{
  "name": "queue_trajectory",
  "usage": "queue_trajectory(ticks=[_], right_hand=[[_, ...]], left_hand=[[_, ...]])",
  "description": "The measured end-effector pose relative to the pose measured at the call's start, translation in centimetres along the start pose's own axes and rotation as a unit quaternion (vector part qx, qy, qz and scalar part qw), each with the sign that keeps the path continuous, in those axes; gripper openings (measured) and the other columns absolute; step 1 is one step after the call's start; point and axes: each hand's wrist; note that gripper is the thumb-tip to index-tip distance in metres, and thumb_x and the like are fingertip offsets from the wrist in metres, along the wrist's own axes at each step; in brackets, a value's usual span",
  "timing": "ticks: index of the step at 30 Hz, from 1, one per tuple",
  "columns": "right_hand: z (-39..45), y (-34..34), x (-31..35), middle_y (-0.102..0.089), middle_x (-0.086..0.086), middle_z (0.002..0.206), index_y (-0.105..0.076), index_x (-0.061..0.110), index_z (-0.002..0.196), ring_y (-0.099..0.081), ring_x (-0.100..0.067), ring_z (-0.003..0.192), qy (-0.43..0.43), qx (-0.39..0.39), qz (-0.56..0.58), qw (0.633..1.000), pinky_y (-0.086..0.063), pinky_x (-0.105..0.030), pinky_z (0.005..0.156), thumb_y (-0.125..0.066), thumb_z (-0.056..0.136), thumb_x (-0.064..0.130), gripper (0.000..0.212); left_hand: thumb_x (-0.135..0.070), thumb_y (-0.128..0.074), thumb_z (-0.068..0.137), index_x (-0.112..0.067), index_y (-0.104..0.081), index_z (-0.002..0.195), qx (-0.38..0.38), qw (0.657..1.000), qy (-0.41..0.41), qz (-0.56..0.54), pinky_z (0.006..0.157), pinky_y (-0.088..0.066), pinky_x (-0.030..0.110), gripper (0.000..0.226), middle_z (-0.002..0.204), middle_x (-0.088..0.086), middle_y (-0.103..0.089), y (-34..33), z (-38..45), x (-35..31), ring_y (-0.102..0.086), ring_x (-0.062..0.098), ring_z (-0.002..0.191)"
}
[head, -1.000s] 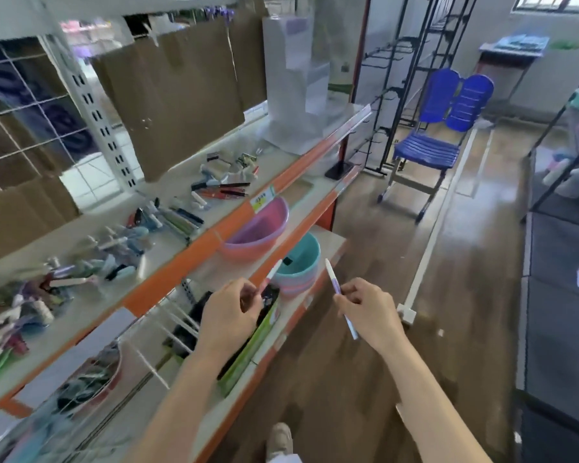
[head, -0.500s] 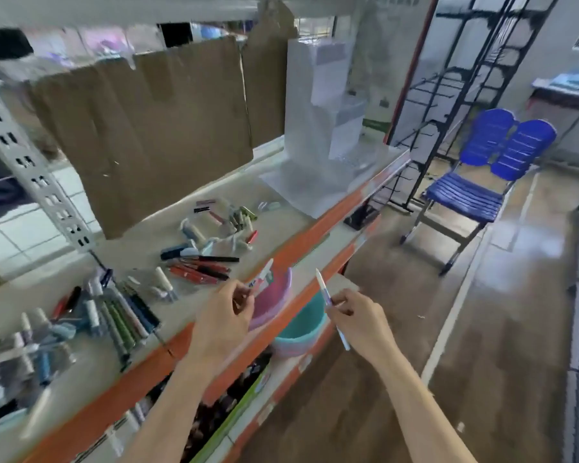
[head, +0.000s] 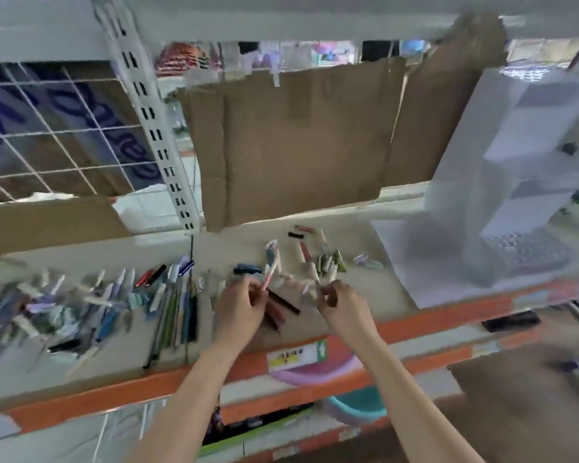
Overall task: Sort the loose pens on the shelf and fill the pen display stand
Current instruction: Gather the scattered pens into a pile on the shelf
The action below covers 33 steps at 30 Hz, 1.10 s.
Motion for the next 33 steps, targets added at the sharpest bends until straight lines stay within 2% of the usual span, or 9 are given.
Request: queue_trajectory(ticks=[5,8,13,18,23,26,29,31,33], right_hand=[[1.7,-3.4,1.4,-0.056,-0.011,0.118,-0.056,0.010,0.121,-0.057,-0.033,0.101,0.050,-0.023,-0.012,0.998,-0.040,-0.033,0.071,-0.053,0.094,0.031,0.034],[1.7,-3.9,1.0,-0.054,-0.008,0.116,-0.056,0.012,0.121,-0.058,-0.032,0.097,0.068,-0.047,-0.032,0.996,-0.039,-0.033,0.068,-0.054,0.093,0.034,0.036],[1.4,-3.6,0.3,-0.060,-0.010,0.102,-0.066,0.006,0.095,-0.062,-0.031,0.077,0.117,-0.114,0.058,0.985,-0.033,-0.027,0.058,-0.063,0.088,0.012,0.010],[3.6,-1.7,-0.2,-0.063,-0.013,0.091,-0.071,0.003,0.087,-0.056,-0.034,0.085,0.204,-0.179,0.040,0.962,-0.045,-0.037,0.072,-0.066,0.078,-0.007,0.015],[7.9,1.2,-2.8,-0.064,-0.012,0.105,-0.072,0.005,0.096,-0.052,-0.036,0.096,0.149,-0.199,0.002,0.969,-0.038,-0.035,0.079,-0.061,0.085,0.002,0.015],[9.8,1.8,-4.2,-0.059,-0.002,0.121,-0.070,0.018,0.105,-0.045,-0.026,0.114,0.095,-0.185,-0.042,0.977,-0.033,-0.039,0.093,-0.057,0.090,0.019,0.020],[10.5,2.0,-4.8,-0.050,0.005,0.134,-0.064,0.028,0.118,-0.036,-0.020,0.125,0.041,-0.124,-0.035,0.991,-0.025,-0.037,0.102,-0.051,0.093,0.032,0.028],[10.2,1.4,-4.6,-0.053,0.006,0.132,-0.063,0.028,0.121,-0.041,-0.021,0.122,0.070,-0.088,-0.038,0.993,-0.028,-0.032,0.099,-0.053,0.093,0.033,0.030],[9.4,0.5,-3.7,-0.059,0.004,0.124,-0.065,0.023,0.118,-0.047,-0.022,0.114,0.135,-0.067,-0.018,0.989,-0.032,-0.026,0.093,-0.057,0.092,0.028,0.027]], left_hand=[[-0.024,-0.063,0.087,-0.013,-0.059,0.101,-0.031,0.998,-0.017,0.053,0.069,-0.048,0.036,0.018,0.094,0.005,-0.064,-1.0,-0.2,1.6,-0.061,0.021,0.085],[-0.025,-0.065,0.086,-0.012,-0.058,0.102,-0.039,0.998,-0.036,0.028,0.064,-0.047,0.032,0.021,0.094,0.005,-0.061,-0.9,-0.1,1.4,-0.061,0.021,0.080],[-0.017,-0.070,0.081,-0.010,-0.062,0.090,-0.061,0.993,-0.093,0.040,0.060,-0.042,0.026,0.014,0.085,0.003,-0.059,-0.7,-0.2,1.1,-0.058,0.020,0.074],[-0.011,-0.074,0.075,-0.008,-0.065,0.092,-0.092,0.984,-0.122,0.088,0.081,-0.042,0.033,0.020,0.095,0.007,-0.056,-1.1,-0.2,0.5,-0.054,0.025,0.092],[-0.021,-0.070,0.081,-0.006,-0.063,0.096,-0.071,0.981,-0.144,0.108,0.079,-0.049,0.039,0.023,0.104,0.010,-0.058,-2.8,0.8,-1.4,-0.056,0.027,0.094],[-0.044,-0.054,0.087,-0.013,-0.059,0.112,-0.034,0.980,-0.129,0.150,0.097,-0.040,0.044,0.040,0.126,0.008,-0.052,-4.3,1.2,-2.2,-0.048,0.030,0.117],[-0.067,-0.030,0.086,-0.031,-0.039,0.136,0.050,0.972,-0.101,0.208,0.113,-0.014,0.054,0.062,0.150,0.000,-0.026,-5.5,1.5,-2.2,-0.020,0.027,0.140],[-0.072,-0.028,0.083,-0.037,-0.027,0.142,0.082,0.960,-0.106,0.245,0.112,0.000,0.056,0.069,0.156,-0.005,-0.011,-5.8,1.9,-1.5,-0.006,0.025,0.144],[-0.072,-0.026,0.080,-0.036,-0.027,0.142,0.091,0.954,-0.111,0.264,0.112,0.005,0.056,0.072,0.156,-0.004,-0.013,-5.7,2.2,-1.2,-0.007,0.024,0.144]])
Point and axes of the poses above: each hand's wrist, its own z-axis towards the middle knuckle, its own y-axis out of the back of the hand, x = y × z
